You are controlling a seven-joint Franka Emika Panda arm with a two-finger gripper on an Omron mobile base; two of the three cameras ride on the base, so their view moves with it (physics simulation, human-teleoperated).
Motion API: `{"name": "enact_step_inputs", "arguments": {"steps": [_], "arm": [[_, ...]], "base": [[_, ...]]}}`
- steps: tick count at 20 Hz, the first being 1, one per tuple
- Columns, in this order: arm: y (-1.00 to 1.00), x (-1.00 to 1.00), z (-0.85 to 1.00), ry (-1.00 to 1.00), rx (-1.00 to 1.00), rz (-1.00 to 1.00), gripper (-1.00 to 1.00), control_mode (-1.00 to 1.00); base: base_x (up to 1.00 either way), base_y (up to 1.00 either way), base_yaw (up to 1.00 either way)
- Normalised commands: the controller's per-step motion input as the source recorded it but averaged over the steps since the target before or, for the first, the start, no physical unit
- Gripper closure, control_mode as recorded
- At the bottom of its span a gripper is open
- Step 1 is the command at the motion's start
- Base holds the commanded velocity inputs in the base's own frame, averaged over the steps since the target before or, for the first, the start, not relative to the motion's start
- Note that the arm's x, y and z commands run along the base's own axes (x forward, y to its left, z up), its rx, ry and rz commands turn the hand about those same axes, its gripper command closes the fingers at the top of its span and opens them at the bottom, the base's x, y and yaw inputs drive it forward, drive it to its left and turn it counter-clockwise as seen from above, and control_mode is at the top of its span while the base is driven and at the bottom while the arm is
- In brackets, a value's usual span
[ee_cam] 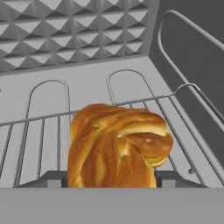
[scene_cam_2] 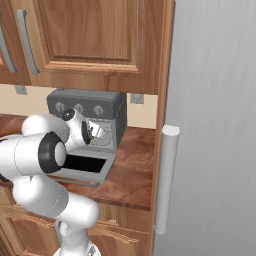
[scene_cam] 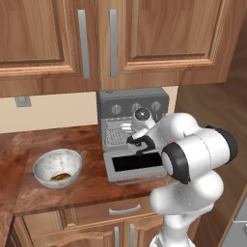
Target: Pick up the heated bread from the toaster oven and place it in the bowl. Then move the bread bowl to the dining counter.
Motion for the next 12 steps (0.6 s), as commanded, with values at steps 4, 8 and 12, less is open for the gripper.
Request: {"name": "enact_step_inputs", "arguments": {"steps": [4,8,12], "arm": [[-0.03,-0.27,0.00,-0.13,0.00,0.00,1.00,-1.00],[-0.01,-0.46,0.00,-0.18,0.00,0.00,1.00,-1.00],[-0.06,-0.56,0.00,-0.18,0.00,0.00,1.00,-1.00]], "base": [[0.00,0.00,0.00],[0.00,0.00,0.00],[0.00,0.00,0.00]]}}
